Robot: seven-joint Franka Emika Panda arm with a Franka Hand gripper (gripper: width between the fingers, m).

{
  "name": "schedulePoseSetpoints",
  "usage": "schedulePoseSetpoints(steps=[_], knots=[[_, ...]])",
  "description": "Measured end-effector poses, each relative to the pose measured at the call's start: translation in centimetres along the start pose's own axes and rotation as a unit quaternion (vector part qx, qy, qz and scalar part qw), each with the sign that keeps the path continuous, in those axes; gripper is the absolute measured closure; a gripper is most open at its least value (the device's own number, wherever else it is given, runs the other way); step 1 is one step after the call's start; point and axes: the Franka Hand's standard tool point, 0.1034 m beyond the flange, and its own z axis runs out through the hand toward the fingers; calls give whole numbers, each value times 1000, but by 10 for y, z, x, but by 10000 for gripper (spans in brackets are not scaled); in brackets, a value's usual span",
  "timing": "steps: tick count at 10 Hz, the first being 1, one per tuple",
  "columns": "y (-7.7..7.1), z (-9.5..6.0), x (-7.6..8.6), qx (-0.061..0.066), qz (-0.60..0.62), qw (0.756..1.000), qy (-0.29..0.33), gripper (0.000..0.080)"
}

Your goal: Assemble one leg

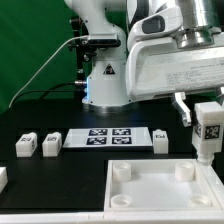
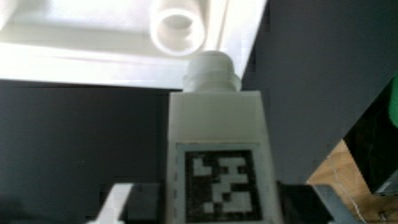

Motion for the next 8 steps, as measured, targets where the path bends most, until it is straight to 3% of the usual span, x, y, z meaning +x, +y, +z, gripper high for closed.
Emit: schedulePoseSetpoints(steps=[5, 8], knots=[[0, 21, -18, 1, 17, 1000, -10, 508], [8, 30, -18, -1, 9, 1000, -11, 508]])
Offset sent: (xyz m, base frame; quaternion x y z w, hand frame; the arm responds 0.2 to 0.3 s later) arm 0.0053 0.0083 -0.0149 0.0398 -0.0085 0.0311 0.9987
